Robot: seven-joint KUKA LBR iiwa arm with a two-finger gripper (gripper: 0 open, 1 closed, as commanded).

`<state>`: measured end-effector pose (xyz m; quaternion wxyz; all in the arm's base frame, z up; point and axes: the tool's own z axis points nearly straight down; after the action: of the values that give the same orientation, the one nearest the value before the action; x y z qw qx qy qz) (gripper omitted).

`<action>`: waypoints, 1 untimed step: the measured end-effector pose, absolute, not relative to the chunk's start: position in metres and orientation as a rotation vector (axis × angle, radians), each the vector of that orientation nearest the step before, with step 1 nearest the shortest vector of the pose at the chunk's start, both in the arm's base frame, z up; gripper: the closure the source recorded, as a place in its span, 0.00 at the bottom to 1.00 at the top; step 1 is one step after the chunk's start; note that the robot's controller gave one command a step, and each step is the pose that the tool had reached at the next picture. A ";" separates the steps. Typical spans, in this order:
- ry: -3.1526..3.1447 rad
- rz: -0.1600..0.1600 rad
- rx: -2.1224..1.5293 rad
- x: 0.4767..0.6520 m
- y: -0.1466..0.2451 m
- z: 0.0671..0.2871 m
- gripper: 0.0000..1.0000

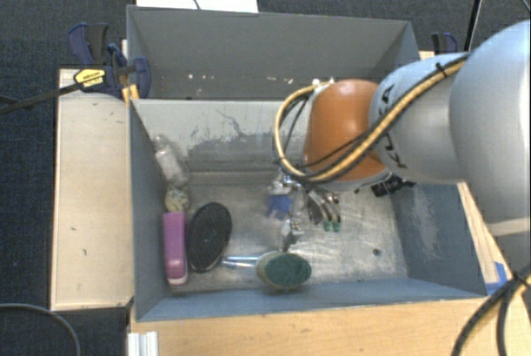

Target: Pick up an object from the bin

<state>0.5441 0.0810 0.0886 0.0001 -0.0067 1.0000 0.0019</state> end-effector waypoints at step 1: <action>3.139 0.001 -0.013 0.545 0.076 0.090 1.00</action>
Offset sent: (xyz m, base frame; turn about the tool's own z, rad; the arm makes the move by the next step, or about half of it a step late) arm 0.0000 0.0000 0.0000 0.0000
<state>0.5451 0.0764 0.0901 0.0013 -0.0042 1.0000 0.0004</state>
